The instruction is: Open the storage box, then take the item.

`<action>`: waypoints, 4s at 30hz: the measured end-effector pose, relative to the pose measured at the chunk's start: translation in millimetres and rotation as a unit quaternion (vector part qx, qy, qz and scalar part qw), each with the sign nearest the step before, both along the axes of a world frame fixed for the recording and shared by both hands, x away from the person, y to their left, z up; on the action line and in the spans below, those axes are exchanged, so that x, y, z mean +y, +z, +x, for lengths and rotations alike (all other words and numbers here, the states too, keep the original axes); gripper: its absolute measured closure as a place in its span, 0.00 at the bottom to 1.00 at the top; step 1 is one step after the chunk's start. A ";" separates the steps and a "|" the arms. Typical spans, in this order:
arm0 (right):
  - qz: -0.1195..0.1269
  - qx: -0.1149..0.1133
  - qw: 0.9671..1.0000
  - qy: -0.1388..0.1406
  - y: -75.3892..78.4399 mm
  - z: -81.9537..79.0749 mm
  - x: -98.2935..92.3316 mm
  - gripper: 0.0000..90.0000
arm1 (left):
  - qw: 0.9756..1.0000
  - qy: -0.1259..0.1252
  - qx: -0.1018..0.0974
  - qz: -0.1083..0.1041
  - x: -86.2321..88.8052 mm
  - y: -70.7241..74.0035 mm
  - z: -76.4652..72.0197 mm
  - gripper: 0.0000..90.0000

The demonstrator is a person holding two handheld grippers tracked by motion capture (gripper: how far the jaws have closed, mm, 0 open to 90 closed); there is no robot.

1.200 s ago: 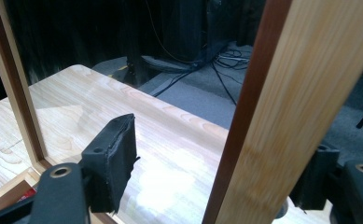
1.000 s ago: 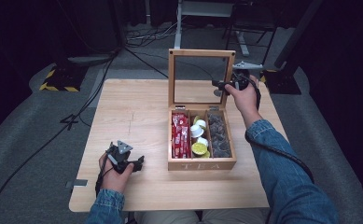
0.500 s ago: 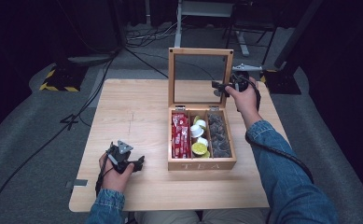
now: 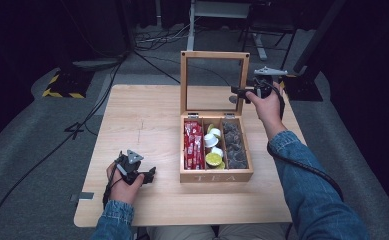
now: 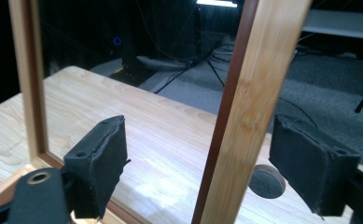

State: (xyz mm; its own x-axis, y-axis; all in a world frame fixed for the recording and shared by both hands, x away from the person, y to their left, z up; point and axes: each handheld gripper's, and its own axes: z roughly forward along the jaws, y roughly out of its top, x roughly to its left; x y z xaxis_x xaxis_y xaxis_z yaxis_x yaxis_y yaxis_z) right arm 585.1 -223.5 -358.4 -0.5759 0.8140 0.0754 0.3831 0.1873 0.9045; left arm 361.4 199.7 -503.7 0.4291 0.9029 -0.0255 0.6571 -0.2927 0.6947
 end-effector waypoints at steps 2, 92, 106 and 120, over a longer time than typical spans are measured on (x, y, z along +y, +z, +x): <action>-0.009 -0.004 1.000 -0.001 8.0 -7.7 -3.1 0.20 | 1.000 0.000 -0.001 -0.001 -1.0 -0.3 1.5 0.19; -0.158 0.138 0.958 0.193 -59.1 -119.3 129.5 0.39 | 1.000 -0.002 0.001 0.000 -2.4 -0.3 3.7 0.17; -0.158 0.116 0.962 0.191 -58.3 -107.4 138.2 0.34 | 1.000 -0.002 0.001 0.000 -2.5 -0.3 3.7 0.17; -0.134 0.139 0.963 0.187 -61.9 -106.3 140.6 0.45 | 1.000 -0.002 0.002 0.000 -2.4 -0.3 3.7 0.17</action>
